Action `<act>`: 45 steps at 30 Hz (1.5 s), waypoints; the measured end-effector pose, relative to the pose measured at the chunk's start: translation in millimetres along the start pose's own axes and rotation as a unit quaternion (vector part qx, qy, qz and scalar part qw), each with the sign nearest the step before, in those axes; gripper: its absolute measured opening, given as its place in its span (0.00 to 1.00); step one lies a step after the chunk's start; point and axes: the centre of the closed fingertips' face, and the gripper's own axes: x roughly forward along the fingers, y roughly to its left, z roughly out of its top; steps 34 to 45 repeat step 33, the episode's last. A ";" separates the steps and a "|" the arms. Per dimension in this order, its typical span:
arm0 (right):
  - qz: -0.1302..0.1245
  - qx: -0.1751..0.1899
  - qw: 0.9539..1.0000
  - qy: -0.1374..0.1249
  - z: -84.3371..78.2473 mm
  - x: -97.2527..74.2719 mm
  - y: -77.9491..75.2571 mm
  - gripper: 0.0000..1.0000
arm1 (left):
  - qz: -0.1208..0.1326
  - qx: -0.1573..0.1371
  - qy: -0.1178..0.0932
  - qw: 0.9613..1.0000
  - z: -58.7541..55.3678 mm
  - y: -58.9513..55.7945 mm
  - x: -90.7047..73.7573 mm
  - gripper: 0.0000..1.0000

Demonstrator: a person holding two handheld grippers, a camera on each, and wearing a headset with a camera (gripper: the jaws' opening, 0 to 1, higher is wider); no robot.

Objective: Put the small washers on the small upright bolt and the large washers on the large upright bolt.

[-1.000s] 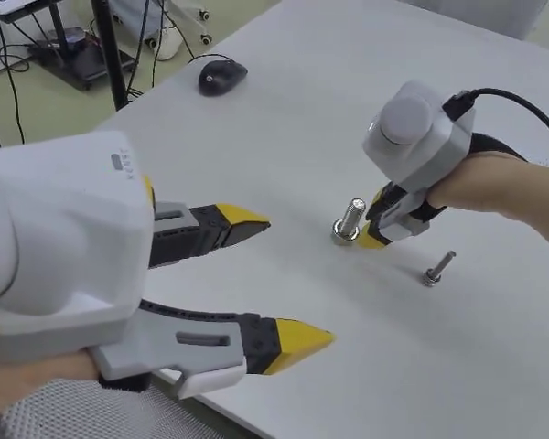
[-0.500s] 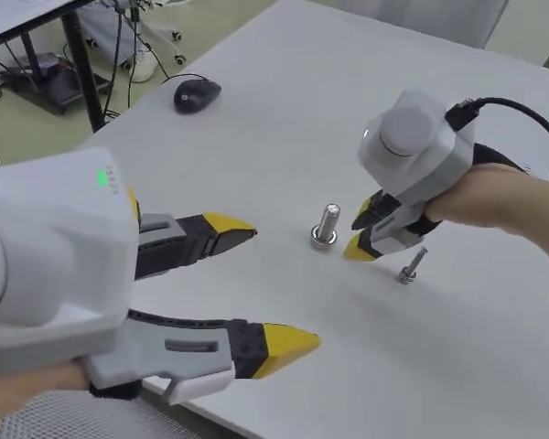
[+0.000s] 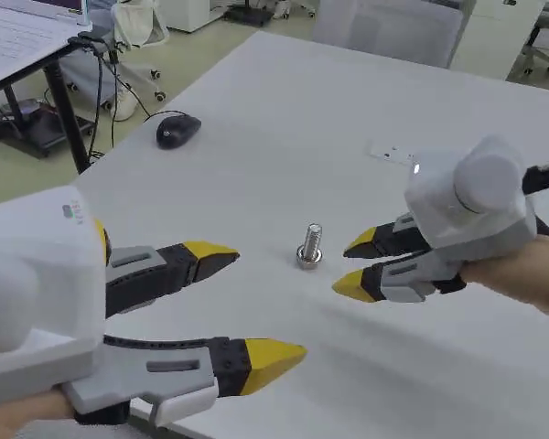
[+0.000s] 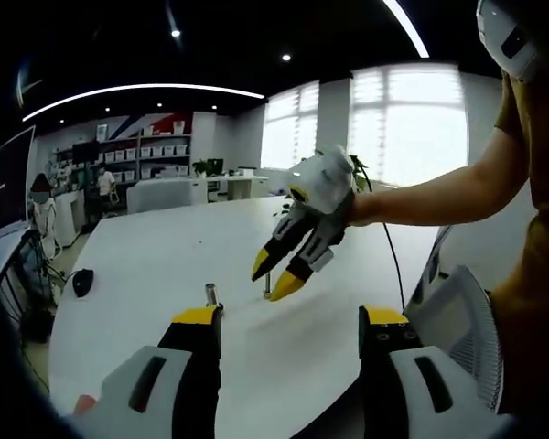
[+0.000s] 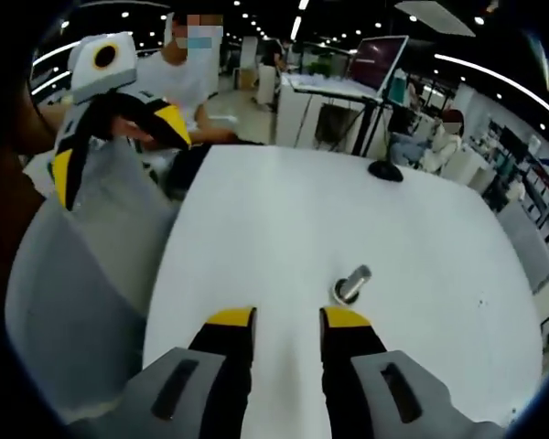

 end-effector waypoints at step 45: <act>-0.146 0.198 0.939 -0.241 -59.6 -143.2 97.1 0.49 | -0.059 0.009 -0.030 0.998 23.7 -36.3 7.9 0.62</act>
